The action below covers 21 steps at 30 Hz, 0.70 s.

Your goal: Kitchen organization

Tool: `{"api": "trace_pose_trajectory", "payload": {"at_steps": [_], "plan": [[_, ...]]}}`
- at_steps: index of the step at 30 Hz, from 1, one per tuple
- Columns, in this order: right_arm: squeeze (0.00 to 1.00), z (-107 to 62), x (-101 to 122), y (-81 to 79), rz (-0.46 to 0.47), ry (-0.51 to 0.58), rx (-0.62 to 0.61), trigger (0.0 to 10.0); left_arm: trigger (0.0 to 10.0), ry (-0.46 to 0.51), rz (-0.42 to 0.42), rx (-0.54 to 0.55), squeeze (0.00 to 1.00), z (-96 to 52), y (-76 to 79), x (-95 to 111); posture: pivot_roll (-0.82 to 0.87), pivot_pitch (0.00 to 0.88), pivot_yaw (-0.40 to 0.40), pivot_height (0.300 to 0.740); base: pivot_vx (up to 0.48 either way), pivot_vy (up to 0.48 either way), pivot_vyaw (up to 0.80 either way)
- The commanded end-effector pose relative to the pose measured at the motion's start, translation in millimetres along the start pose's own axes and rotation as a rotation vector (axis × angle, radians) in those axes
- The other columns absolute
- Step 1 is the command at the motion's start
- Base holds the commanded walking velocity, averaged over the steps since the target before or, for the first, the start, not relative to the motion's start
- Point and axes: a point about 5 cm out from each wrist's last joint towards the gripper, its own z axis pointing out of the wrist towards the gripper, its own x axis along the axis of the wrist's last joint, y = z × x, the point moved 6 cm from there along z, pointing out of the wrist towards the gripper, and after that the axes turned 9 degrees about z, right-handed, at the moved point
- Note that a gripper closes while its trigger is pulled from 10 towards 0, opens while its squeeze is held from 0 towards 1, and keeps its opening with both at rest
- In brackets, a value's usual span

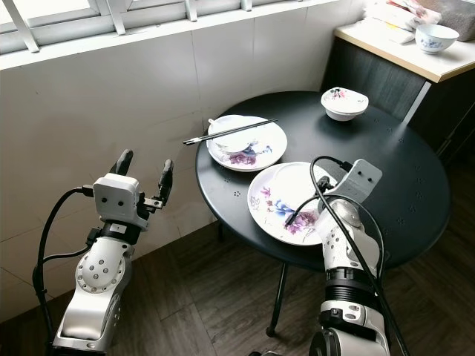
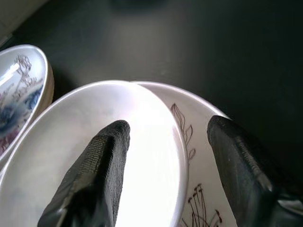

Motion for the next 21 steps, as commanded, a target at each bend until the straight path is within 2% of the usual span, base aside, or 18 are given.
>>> {"api": "trace_pose_trajectory", "payload": {"at_steps": [1,8,18,19,20,21], "plan": [[0.00,-0.7,-3.1,-0.8,-0.025,-0.023,-0.006,10.0,10.0,-0.006,0.000,-0.008,0.00,0.7,2.1,-0.6,0.02,0.019,-0.037,0.740,0.000,0.000,0.00],[0.00,-0.4,-17.9,0.1,-0.106,-0.102,-0.010,10.0,10.0,-0.009,0.000,-0.007,0.00,0.5,3.0,-1.3,0.02,0.012,-0.039,0.740,0.000,0.000,0.00],[0.00,2.6,-29.2,1.0,-0.131,-0.176,0.015,10.0,10.0,-0.014,0.004,-0.004,0.00,0.6,2.7,-2.7,0.02,0.006,-0.041,0.740,0.000,0.000,0.00],[0.00,2.9,-29.8,0.8,-0.134,-0.181,0.020,8.1,10.0,-0.015,0.004,-0.003,0.00,0.6,2.5,-2.9,0.02,0.006,-0.041,0.740,0.000,0.000,0.00],[0.00,3.1,-30.2,0.6,-0.138,-0.185,0.025,8.1,10.0,-0.015,0.005,-0.003,0.00,0.7,2.4,-3.0,0.02,0.006,-0.041,0.740,0.000,0.000,0.00],[0.00,3.2,-31.6,0.6,-0.134,-0.196,0.028,3.4,10.0,-0.015,0.005,-0.002,0.00,0.8,2.1,-3.0,0.02,0.009,-0.041,0.740,0.000,0.000,0.00]]}}
